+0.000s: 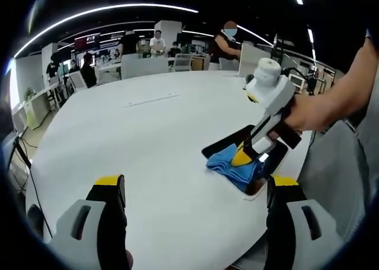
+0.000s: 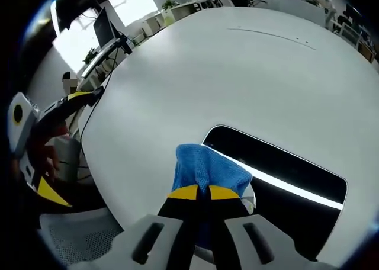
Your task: Wipe the mirror surface with the cleaning cloth until all visible marks leave the cleaned area.
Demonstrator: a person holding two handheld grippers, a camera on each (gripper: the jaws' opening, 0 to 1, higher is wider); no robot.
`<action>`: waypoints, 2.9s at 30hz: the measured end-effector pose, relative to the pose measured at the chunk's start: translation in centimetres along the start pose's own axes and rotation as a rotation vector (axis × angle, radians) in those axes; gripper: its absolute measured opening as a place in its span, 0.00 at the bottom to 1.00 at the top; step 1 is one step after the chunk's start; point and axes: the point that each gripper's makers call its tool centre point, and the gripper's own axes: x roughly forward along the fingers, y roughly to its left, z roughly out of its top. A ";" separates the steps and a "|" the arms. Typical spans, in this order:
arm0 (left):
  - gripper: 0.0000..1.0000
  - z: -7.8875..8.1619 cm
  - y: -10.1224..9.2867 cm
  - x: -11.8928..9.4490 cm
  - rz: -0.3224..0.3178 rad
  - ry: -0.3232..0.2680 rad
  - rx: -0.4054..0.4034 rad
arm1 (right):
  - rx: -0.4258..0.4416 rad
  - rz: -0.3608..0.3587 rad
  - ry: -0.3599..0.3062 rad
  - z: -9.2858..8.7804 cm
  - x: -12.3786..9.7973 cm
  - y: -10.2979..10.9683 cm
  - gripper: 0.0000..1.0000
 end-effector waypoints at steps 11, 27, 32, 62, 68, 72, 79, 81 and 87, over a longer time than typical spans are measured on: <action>0.99 0.0 -0.6 0.4 -0.004 0.001 0.002 | 0.031 0.002 -0.019 -0.8 -0.8 -1.4 0.00; 0.99 0.0 -1.2 1.1 -0.020 0.005 0.003 | 0.072 -0.024 -0.038 -1.9 -2.2 -3.9 0.00; 0.99 -0.2 -1.2 1.2 -0.024 0.014 -0.006 | 0.086 -0.031 -0.040 -2.3 -2.6 -4.8 0.00; 0.99 -0.3 -2.0 1.9 -0.056 0.017 0.008 | 0.218 -0.075 -0.079 -4.7 -5.5 -10.7 0.00; 0.99 -0.5 -1.9 1.9 -0.055 0.020 0.003 | 0.237 -0.087 -0.083 -5.3 -6.0 -11.7 0.00; 0.99 -0.7 -1.8 1.8 -0.045 0.017 -0.001 | 0.252 -0.099 -0.085 -5.7 -6.4 -12.5 0.00; 0.99 -0.5 -1.8 1.9 -0.046 0.010 -0.002 | 0.271 -0.125 -0.084 -6.5 -7.2 -13.7 0.00; 0.99 -0.4 -1.7 1.9 -0.044 0.008 -0.004 | 0.275 -0.130 -0.084 -6.6 -7.4 -13.9 0.00; 0.99 -0.5 -1.8 1.7 -0.043 0.008 -0.007 | 0.306 -0.139 -0.091 -7.1 -7.9 -14.7 0.00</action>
